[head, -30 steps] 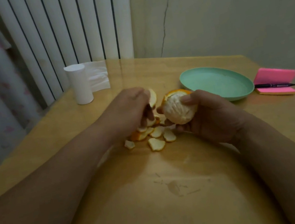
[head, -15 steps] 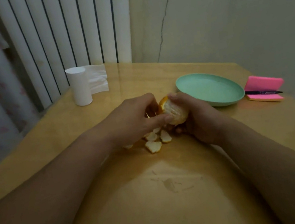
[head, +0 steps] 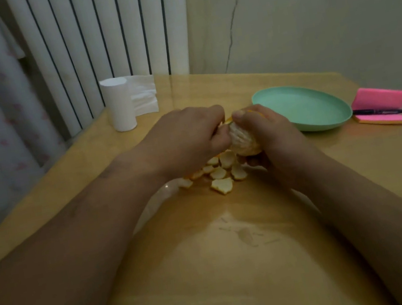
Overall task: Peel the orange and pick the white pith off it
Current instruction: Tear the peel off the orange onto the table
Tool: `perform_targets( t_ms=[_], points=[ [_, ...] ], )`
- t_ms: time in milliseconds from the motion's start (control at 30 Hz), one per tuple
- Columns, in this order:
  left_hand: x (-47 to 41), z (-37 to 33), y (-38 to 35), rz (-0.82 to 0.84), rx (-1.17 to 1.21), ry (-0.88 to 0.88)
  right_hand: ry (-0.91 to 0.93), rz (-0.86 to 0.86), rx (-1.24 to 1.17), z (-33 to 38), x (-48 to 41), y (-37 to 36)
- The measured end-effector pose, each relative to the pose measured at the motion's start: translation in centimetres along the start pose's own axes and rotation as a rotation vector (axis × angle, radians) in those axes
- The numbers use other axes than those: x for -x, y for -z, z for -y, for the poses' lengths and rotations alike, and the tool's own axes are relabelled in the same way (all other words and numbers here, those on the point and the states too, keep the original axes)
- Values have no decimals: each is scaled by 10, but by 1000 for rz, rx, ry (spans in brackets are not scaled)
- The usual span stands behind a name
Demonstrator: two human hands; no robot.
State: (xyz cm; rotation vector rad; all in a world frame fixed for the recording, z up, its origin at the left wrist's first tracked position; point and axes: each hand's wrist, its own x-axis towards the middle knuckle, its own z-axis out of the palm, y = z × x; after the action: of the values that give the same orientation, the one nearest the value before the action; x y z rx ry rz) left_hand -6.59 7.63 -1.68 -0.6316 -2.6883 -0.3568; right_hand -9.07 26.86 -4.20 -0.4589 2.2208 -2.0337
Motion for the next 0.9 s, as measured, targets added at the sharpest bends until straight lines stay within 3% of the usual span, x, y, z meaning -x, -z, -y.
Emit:
perform_targets(
  t_ms=[200,367,533,767,900],
  points=[
    [1,-2,-3,20,11,-21,-45,58,-76,-1,3,-3],
    [-1,2,-2,56,290,5,-132,170,-229,3,6,9],
    [1,1,1,171,495,71,-170,175,-300,4,4,11],
    [1,0,-8,29,545,71,-140,172,-321,4,6,10],
    [1,-5,-8,-32,787,147,-127,162,-506,6,8,8]
  ],
)
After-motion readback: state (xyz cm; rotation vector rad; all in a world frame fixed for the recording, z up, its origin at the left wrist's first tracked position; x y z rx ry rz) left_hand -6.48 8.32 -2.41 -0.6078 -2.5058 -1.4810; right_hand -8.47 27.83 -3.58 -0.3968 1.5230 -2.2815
